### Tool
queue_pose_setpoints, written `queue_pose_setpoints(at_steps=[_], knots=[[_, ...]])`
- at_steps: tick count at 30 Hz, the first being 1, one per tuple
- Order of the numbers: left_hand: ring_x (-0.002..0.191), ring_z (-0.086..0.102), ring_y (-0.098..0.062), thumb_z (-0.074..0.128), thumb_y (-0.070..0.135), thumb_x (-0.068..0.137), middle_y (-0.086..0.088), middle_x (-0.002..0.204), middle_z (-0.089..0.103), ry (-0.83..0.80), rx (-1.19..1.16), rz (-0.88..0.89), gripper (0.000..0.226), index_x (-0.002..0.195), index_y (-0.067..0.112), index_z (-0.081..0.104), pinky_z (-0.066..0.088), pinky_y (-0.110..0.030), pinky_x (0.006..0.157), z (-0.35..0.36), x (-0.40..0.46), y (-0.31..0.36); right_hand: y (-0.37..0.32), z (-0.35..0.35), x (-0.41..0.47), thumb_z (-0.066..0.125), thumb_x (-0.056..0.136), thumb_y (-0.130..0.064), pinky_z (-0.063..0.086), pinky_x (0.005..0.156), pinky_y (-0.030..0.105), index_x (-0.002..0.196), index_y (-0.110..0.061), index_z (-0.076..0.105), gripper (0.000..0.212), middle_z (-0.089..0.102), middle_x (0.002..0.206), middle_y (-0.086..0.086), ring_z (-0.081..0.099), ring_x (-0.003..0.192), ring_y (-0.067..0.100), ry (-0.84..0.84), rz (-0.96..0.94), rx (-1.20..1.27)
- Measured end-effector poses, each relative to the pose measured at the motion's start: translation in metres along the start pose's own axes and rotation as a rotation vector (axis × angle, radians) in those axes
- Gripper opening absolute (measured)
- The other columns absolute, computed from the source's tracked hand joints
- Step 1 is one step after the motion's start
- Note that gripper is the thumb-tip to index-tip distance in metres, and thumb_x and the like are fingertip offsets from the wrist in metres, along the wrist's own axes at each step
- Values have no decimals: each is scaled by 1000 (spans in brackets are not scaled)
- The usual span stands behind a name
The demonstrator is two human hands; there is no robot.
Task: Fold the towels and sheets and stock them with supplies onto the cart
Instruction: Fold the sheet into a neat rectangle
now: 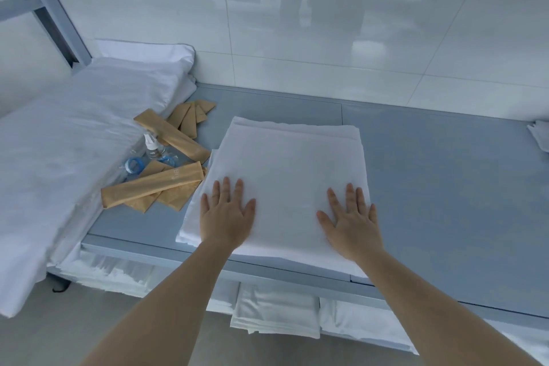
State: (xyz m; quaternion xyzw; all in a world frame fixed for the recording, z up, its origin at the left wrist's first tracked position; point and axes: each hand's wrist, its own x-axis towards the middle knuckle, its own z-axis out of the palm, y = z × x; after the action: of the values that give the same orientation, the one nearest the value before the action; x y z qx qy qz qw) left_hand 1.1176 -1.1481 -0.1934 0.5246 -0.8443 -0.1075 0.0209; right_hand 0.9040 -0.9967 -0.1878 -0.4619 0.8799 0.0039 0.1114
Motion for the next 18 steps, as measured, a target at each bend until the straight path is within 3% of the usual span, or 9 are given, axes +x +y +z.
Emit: queue_pose_setpoints(at_steps=[5, 11, 15, 18], knots=[[148, -8, -26, -4, 78, 78, -1, 162, -8, 6, 61, -21, 84, 152, 37, -6, -4, -47, 118, 10, -31, -4, 7, 15, -40, -5, 82, -70, -3, 119, 46, 151, -40, -5, 75, -11, 161, -1, -13, 148, 18, 100, -16, -37], [148, -12, -27, 3, 75, 85, -2, 162, -12, -59, 52, -68, 78, 151, 36, -10, -7, -49, 117, 3, -37, 0, 9, 15, -46, 19, 97, -57, 5, 120, 42, 153, -32, 15, 62, 8, 162, 4, 2, 149, 20, 201, -60, -17], [147, -14, -26, 8, 68, 91, -6, 161, -15, -109, 17, -73, 75, 152, 28, -12, -7, -49, 118, -2, -68, 7, 16, 15, -71, 23, 101, -48, 4, 120, 40, 154, -25, 15, 58, 7, 161, 3, 3, 149, 21, 184, -51, 50], [147, -16, -24, 11, 66, 93, -5, 161, -15, -163, -15, -26, 76, 153, 24, -11, -7, -46, 119, -6, -100, 15, 22, 17, -103, 17, 101, -49, 2, 120, 37, 154, -25, 3, 60, -2, 162, 0, -3, 149, 20, 113, -26, 51]])
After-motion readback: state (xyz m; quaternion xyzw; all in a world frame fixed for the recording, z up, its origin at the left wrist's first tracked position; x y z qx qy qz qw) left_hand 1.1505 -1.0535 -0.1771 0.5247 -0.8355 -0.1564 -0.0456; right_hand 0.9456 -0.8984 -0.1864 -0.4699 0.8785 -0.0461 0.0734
